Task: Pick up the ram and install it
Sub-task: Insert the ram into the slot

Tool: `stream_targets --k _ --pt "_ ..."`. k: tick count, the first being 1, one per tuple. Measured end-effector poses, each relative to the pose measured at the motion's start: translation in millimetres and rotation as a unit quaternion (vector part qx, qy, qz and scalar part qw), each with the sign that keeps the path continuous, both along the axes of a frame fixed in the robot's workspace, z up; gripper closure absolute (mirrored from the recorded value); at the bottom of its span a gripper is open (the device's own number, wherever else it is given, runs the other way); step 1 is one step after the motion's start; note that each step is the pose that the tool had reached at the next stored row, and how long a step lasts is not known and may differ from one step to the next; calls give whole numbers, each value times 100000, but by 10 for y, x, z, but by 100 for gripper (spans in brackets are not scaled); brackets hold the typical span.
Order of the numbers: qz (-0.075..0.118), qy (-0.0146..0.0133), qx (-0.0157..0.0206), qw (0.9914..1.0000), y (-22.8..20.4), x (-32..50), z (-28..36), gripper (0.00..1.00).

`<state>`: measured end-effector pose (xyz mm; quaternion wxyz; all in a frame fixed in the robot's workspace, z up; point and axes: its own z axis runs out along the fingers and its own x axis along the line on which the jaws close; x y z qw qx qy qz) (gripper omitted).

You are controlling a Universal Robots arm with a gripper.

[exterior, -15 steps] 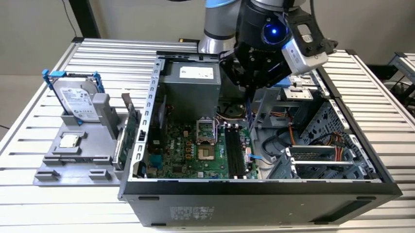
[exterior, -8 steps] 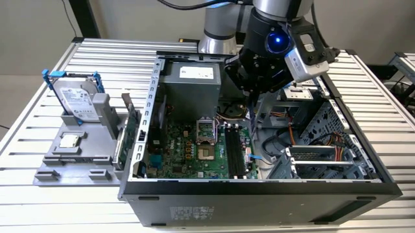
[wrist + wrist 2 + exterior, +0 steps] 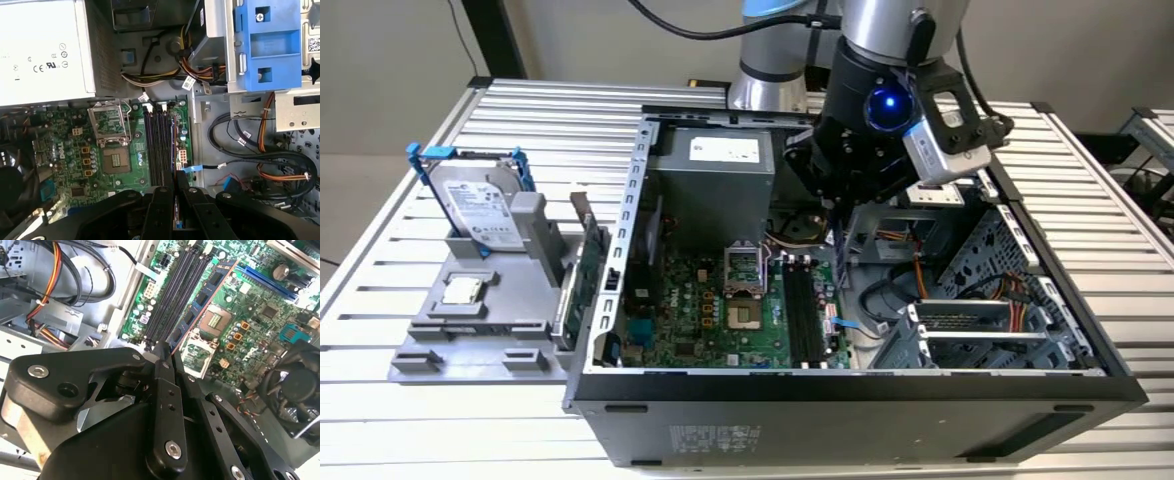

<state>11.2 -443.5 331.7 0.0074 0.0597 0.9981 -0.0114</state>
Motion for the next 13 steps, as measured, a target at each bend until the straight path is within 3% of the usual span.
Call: stream_targets --k 5,9,13 --pt "1424 5 -286 99989 0 4 -116 100" --pt "2531 -130 -286 99967 10 -8 -189 100" --pt "3046 -74 -306 99953 -3 -18 -260 100"
